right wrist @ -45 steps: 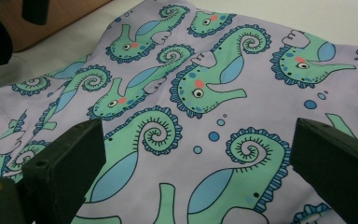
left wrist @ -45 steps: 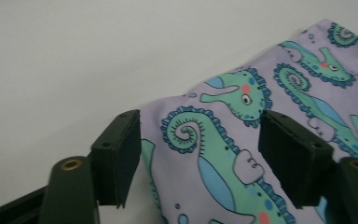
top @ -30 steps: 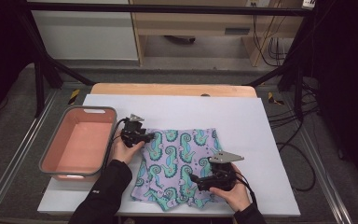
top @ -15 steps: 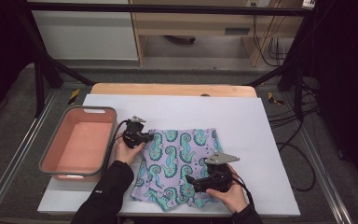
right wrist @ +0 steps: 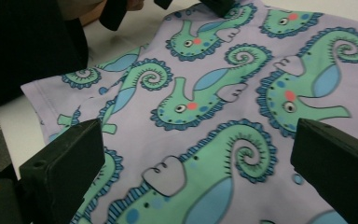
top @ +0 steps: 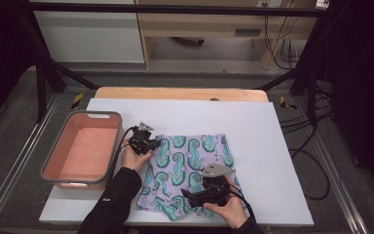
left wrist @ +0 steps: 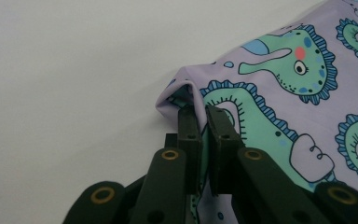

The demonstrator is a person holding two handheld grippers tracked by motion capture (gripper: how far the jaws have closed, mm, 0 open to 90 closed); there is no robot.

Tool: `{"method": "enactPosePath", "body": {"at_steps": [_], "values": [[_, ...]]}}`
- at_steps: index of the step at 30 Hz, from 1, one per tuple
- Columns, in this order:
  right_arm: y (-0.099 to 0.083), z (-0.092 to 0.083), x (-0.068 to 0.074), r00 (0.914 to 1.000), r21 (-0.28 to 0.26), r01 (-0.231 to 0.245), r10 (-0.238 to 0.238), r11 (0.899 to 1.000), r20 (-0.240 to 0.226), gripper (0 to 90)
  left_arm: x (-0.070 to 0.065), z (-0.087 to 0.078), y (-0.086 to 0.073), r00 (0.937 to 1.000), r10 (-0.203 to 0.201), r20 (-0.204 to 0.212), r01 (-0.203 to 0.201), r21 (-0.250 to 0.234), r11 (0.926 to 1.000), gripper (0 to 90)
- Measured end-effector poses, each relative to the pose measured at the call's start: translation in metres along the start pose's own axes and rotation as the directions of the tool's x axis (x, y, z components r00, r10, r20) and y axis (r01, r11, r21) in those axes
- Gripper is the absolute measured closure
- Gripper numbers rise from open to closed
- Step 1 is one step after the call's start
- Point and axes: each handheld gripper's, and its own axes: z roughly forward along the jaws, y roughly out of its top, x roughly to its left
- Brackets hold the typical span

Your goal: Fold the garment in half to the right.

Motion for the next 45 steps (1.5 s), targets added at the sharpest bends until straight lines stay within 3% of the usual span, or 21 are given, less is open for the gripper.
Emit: {"method": "enactPosePath", "body": {"at_steps": [5,15,32,45], "values": [[0.001,0.009,0.009,0.9999,0.004,0.007,-0.007,1.0,-0.012,4.9,0.003,0.0,-0.005,0.9996,-0.009,0.025,0.01,-0.032,0.9994,84.6],[0.004,0.025,0.028,0.9992,0.025,0.033,-0.032,0.999,-0.024,8.5,0.0,0.0,-0.003,0.9998,0.018,0.0,-0.018,-0.024,0.9995,84.7],[0.005,0.058,0.073,0.9863,0.06,0.139,-0.133,0.988,-0.098,30.2,-0.001,0.0,-0.003,0.9997,0.022,-0.008,-0.023,-0.022,0.9995,84.8],[-0.001,0.071,0.093,0.9726,0.083,0.229,-0.225,0.97,-0.06,28.1,0.0,0.0,-0.003,0.9999,0.016,-0.003,-0.016,-0.021,0.9996,84.9]]}}
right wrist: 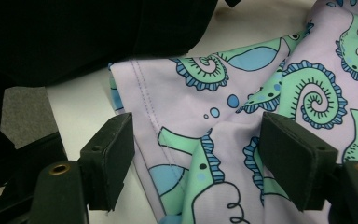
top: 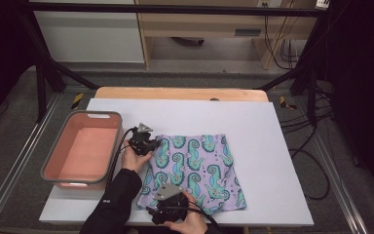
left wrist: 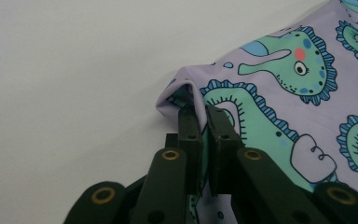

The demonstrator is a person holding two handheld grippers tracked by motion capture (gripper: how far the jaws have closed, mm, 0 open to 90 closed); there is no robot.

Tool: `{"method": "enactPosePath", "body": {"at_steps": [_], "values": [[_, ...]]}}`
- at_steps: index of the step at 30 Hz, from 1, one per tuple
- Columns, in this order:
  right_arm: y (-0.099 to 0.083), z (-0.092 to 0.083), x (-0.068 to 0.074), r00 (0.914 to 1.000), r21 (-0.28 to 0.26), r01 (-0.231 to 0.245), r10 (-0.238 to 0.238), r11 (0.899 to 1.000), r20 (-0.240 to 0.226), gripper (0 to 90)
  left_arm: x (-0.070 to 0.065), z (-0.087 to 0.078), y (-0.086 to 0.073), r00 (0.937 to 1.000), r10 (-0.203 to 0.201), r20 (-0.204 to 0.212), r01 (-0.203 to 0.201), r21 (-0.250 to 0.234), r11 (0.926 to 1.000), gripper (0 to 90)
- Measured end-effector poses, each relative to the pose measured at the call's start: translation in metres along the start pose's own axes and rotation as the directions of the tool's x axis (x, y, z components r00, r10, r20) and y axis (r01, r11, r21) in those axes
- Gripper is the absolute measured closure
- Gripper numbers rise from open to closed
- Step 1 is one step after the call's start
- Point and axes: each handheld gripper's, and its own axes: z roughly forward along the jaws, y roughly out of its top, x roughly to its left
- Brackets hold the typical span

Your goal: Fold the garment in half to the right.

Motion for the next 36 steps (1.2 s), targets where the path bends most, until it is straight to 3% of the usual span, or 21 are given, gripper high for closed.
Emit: {"method": "enactPosePath", "body": {"at_steps": [2,6,13,19,28,32,36], "values": [[-0.001,0.001,0.002,0.9996,-0.004,0.023,-0.023,1.0,0.015,29.5,0.0,0.0,0.0,1.0,-0.001,0.001,0.001,-0.002,1.0,84.9],[-0.003,0.0,0.005,0.9993,-0.017,0.023,-0.023,1.0,0.031,37.6,0.0,0.0,0.0,1.0,0.002,-0.002,-0.002,0.001,1.0,84.9],[-0.002,-0.005,0.001,0.9977,0.006,0.008,-0.009,1.0,0.066,59.4,-0.001,0.0,0.001,1.0,0.001,-0.003,-0.001,0.002,1.0,84.9],[-0.002,-0.008,-0.003,0.9933,0.022,0.009,-0.011,1.0,0.115,81.4,0.001,0.0,0.001,0.9993,-0.037,0.009,0.037,0.005,0.9993,85.0],[-0.002,-0.01,-0.009,0.9957,0.016,-0.019,0.017,1.0,0.091,85.1,0.003,-0.005,0.004,0.9933,-0.108,0.042,0.108,-0.005,0.9941,85.2],[-0.002,-0.013,-0.011,0.9967,0.0,-0.036,0.036,0.999,0.073,85.6,0.003,-0.013,0.008,0.9921,-0.116,0.048,0.118,-0.031,0.9925,85.3],[0.001,-0.018,-0.014,0.9974,-0.015,-0.05,0.051,0.999,0.052,85.6,0.0,-0.019,0.015,0.9942,-0.1,0.04,0.1,-0.013,0.9949,86.0]]}}
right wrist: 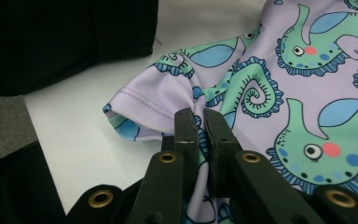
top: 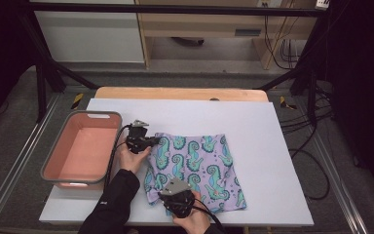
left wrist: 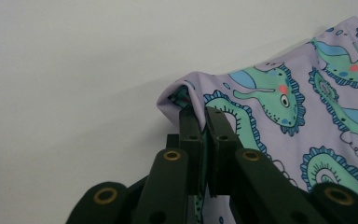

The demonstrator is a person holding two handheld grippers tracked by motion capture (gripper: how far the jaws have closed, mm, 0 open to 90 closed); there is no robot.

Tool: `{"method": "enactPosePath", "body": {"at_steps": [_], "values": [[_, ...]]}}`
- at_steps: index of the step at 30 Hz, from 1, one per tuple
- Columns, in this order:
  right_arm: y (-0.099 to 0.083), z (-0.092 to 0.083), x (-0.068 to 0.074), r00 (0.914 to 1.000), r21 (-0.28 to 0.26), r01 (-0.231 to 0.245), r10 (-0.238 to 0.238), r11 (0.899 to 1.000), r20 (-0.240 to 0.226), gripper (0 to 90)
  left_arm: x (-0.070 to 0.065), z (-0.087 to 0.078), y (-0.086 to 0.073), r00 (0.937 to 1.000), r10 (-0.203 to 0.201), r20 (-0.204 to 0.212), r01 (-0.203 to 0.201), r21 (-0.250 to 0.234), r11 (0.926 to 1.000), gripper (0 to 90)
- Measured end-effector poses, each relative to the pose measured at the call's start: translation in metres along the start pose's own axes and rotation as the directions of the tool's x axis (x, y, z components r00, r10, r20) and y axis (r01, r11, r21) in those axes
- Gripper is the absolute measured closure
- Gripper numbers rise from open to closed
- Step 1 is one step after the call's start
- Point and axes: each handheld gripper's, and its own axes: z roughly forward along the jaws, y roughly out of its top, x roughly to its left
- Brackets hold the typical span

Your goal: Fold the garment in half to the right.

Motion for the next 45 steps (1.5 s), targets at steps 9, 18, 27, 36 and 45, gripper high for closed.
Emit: {"method": "enactPosePath", "body": {"at_steps": [9,18,27,36,45], "values": [[0.008,-0.017,-0.01,0.9985,-0.058,-0.035,0.032,0.998,-0.045,85.7,-0.004,-0.007,0.01,0.9998,0.016,-0.006,-0.016,0.003,0.9999,86.5],[0.014,-0.028,-0.014,0.9956,-0.087,-0.053,0.046,0.995,-0.082,85.7,-0.006,-0.013,0.017,0.9995,0.03,-0.011,-0.03,0.01,0.9995,86.6],[0.017,-0.029,-0.012,0.9928,-0.098,-0.051,0.04,0.994,-0.113,85.8,-0.004,-0.022,0.018,0.9996,0.019,-0.022,-0.019,0.032,0.9993,86.7],[0.025,-0.032,-0.008,0.9894,-0.127,-0.045,0.027,0.991,-0.143,85.7,-0.006,-0.043,0.023,0.9985,0.025,-0.048,-0.024,0.035,0.9991,86.7],[0.032,-0.036,-0.004,0.9852,-0.157,-0.039,0.012,0.987,-0.171,85.7,-0.003,-0.063,0.028,0.9945,0.011,-0.104,-0.005,0.059,0.9982,86.7]]}}
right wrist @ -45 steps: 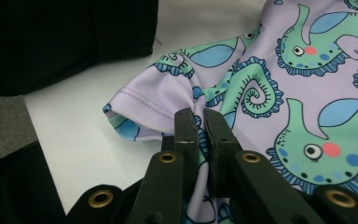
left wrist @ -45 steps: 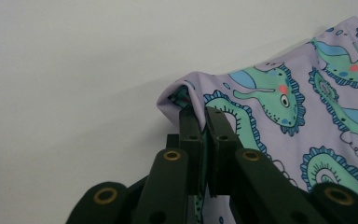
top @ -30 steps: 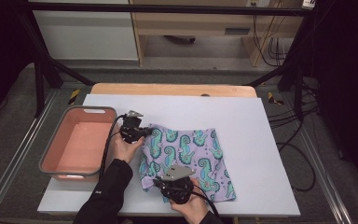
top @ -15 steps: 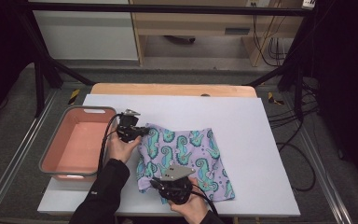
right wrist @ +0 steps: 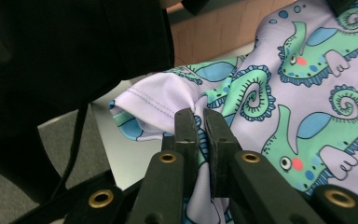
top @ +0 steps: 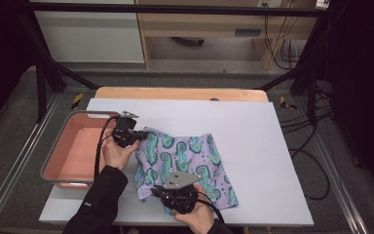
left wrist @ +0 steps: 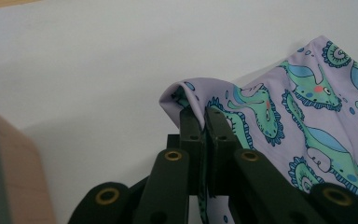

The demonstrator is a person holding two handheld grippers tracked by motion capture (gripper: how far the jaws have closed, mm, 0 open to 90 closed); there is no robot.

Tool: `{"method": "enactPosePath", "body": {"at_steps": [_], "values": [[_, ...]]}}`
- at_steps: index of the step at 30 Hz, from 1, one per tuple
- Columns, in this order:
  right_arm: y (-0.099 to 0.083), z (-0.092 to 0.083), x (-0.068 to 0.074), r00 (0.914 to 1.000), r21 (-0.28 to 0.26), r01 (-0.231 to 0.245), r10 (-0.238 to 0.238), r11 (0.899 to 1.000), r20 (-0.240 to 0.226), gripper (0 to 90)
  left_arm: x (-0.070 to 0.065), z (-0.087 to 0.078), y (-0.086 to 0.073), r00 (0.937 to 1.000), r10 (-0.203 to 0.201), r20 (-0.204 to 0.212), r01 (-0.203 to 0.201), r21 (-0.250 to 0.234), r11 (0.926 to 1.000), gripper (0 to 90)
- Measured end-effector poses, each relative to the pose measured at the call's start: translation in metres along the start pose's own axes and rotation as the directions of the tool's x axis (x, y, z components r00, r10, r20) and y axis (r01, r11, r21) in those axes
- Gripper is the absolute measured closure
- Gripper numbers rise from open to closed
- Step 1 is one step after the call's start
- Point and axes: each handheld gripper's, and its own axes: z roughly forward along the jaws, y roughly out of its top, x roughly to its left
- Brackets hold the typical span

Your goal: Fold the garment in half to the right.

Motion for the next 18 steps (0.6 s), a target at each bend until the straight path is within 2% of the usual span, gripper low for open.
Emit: {"method": "enactPosePath", "body": {"at_steps": [6,10,18], "values": [[0.006,0.002,0.004,0.9999,-0.024,0.0,0.0,1.0,-0.016,85.7,0.005,-0.013,-0.001,0.9992,-0.012,-0.039,0.013,0.018,0.9998,86.7],[0.005,0.003,0.005,0.9998,-0.03,-0.011,0.011,0.999,-0.018,85.7,0.005,-0.015,0.0,0.9993,-0.023,-0.029,0.023,0.01,0.9997,86.7],[-0.002,-0.01,-0.003,0.9983,-0.066,-0.057,0.058,0.996,0.011,85.7,-0.013,-0.001,0.012,0.9993,-0.006,-0.037,0.007,0.013,0.9999,86.7]]}}
